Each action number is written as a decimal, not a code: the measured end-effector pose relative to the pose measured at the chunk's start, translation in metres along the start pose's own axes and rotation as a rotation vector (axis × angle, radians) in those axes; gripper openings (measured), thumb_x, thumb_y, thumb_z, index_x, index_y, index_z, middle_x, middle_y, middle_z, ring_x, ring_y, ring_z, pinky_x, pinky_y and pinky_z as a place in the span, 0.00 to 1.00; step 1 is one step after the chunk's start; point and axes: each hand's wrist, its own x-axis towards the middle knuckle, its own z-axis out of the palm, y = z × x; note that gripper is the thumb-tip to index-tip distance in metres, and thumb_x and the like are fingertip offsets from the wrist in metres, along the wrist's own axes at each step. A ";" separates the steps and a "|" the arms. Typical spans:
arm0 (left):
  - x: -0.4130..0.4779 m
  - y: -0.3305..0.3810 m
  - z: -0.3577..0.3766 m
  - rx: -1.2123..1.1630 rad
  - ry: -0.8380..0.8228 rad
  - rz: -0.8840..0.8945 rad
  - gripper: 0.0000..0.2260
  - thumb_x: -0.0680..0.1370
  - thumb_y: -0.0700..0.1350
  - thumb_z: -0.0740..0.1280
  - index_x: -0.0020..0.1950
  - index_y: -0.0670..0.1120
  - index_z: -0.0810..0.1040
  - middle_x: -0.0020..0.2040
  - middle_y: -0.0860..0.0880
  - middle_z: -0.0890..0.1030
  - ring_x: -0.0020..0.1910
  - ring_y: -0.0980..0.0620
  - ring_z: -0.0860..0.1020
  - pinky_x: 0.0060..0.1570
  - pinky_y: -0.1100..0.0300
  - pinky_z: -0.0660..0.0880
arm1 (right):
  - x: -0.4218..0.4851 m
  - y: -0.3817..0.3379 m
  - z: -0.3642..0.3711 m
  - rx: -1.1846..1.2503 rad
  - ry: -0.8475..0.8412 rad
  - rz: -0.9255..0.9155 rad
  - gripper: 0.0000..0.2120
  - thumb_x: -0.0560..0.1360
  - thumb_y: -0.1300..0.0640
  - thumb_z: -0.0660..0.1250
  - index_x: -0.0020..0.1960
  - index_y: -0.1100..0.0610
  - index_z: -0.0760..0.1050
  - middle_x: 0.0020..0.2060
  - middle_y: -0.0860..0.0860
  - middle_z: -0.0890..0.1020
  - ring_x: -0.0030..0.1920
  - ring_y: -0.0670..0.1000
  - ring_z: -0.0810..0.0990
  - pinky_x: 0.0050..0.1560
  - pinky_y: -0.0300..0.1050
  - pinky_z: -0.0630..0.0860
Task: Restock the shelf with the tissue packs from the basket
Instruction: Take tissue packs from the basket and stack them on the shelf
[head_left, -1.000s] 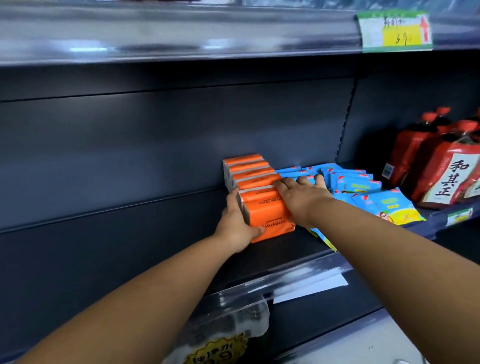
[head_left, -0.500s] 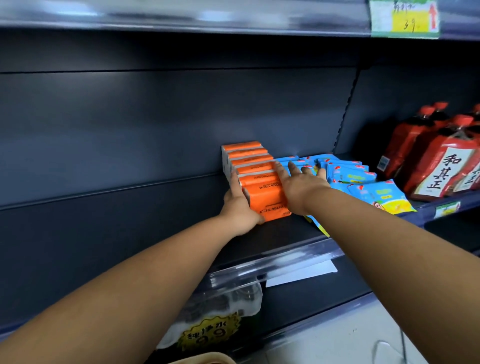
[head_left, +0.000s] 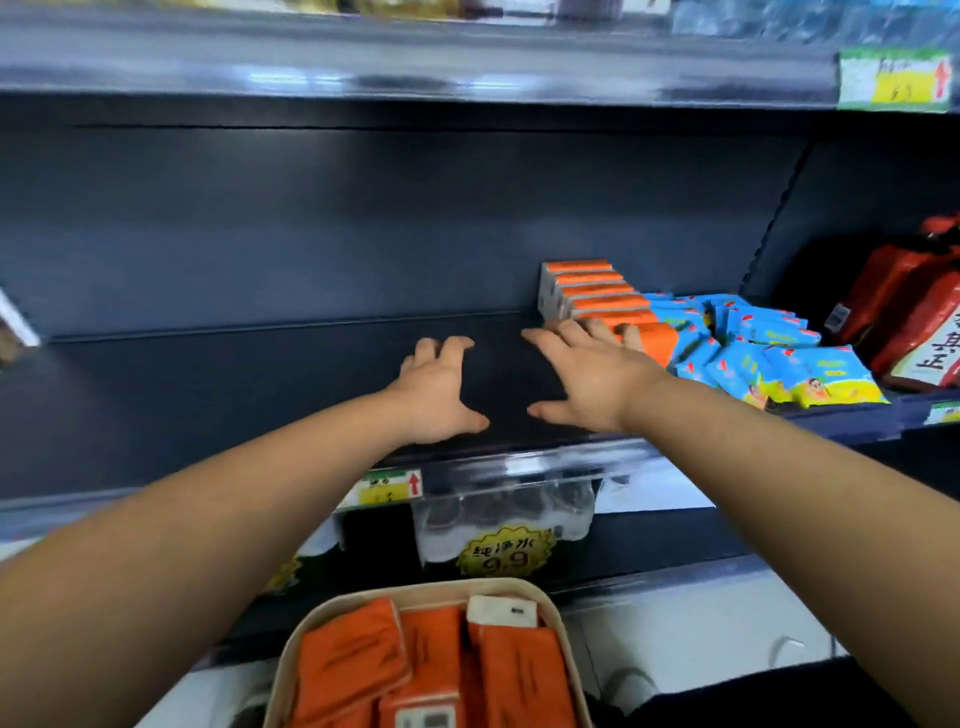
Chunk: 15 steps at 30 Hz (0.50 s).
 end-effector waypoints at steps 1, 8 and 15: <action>-0.017 -0.010 0.001 -0.028 0.008 -0.006 0.42 0.70 0.53 0.75 0.76 0.53 0.54 0.71 0.44 0.58 0.72 0.43 0.60 0.70 0.52 0.63 | -0.005 -0.012 0.002 0.023 0.003 -0.028 0.40 0.73 0.35 0.63 0.78 0.46 0.48 0.76 0.48 0.56 0.74 0.56 0.55 0.69 0.63 0.55; -0.109 -0.072 0.033 -0.092 0.127 0.034 0.26 0.73 0.47 0.72 0.69 0.49 0.68 0.62 0.48 0.68 0.63 0.48 0.71 0.64 0.54 0.69 | -0.045 -0.089 0.038 0.082 -0.020 -0.226 0.33 0.76 0.38 0.61 0.76 0.46 0.54 0.73 0.45 0.61 0.72 0.52 0.58 0.67 0.58 0.60; -0.155 -0.126 0.094 -0.143 -0.041 0.010 0.23 0.74 0.47 0.70 0.69 0.51 0.70 0.63 0.52 0.70 0.59 0.52 0.75 0.60 0.55 0.74 | -0.067 -0.113 0.094 0.391 -0.171 -0.159 0.25 0.77 0.45 0.65 0.71 0.50 0.68 0.68 0.50 0.71 0.68 0.52 0.68 0.68 0.47 0.66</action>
